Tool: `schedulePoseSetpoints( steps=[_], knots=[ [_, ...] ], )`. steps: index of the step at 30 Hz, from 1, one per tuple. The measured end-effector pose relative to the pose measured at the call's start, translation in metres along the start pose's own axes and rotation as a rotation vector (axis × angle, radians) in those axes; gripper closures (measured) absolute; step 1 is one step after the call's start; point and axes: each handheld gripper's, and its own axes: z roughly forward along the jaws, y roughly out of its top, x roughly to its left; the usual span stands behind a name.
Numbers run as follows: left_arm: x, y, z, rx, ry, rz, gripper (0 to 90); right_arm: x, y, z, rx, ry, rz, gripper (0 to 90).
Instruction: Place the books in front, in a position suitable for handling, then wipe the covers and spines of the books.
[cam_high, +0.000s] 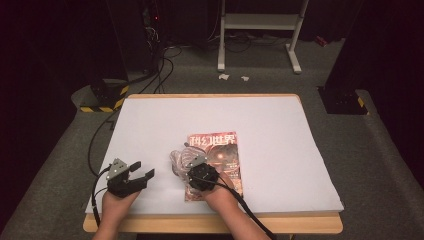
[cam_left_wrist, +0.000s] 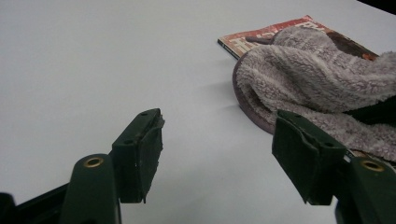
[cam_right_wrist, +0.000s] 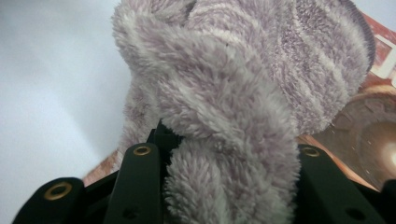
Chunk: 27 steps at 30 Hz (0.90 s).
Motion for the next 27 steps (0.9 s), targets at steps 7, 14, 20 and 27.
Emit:
schedulePoseSetpoints(
  steps=[7,14,20,27],
  knots=[
    [0.000,-0.001,0.000,0.006,0.004,0.001,33.6,-0.024,-0.018,-0.012,-0.003,-0.034,0.057,60.6],
    [-0.002,-0.002,0.002,0.021,0.006,0.006,33.5,-0.075,-0.061,-0.042,0.004,-0.124,0.181,60.6],
    [-0.005,-0.003,0.005,0.028,0.007,0.017,33.5,-0.076,-0.068,-0.048,0.003,-0.154,0.183,60.7],
    [-0.005,-0.002,0.004,0.024,0.008,0.021,33.5,-0.045,-0.040,-0.030,0.014,-0.074,0.103,60.9]
  ],
)
